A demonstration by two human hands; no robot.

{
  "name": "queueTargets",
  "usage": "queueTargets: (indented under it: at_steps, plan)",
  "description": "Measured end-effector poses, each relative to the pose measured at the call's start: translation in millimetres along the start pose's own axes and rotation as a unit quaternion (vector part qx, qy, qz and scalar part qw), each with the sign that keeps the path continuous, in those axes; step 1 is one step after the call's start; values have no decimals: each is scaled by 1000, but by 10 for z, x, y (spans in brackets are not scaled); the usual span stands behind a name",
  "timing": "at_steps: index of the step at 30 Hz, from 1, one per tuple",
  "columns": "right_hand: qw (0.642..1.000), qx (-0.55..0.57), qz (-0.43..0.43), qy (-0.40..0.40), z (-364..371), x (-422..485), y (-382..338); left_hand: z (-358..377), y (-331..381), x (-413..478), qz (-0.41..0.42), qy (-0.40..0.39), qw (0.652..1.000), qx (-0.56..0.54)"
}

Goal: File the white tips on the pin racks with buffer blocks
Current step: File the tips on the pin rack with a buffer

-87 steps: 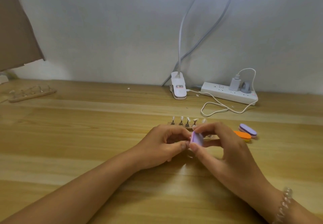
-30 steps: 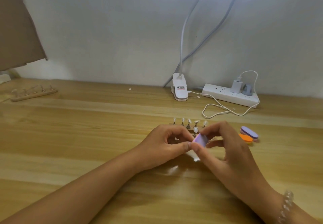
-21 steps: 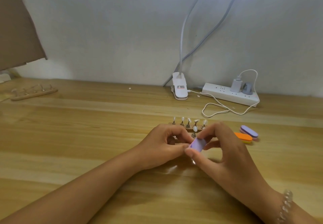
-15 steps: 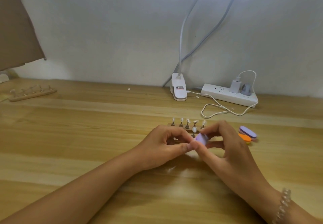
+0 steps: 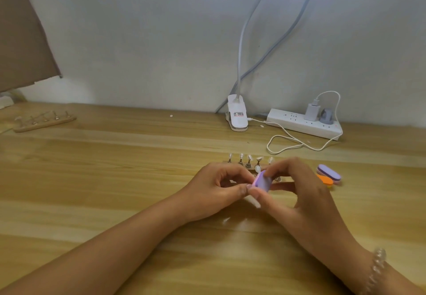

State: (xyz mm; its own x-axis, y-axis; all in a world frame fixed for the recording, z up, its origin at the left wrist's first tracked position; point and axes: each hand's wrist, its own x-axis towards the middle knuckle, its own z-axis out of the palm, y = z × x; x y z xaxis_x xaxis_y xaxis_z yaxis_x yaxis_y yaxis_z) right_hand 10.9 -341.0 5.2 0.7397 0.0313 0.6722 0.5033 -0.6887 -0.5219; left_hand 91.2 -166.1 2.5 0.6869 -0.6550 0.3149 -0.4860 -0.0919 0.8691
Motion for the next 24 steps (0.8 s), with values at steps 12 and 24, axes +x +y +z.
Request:
queueTargets:
  at_steps: [12,24]
  plan:
    - [995,48,83,23,-50,32,32,1,-6,1,10,-2,1000,-7]
    - [999,1,17,34,-49,24,30,2,8,4,1,-10,1000,-10]
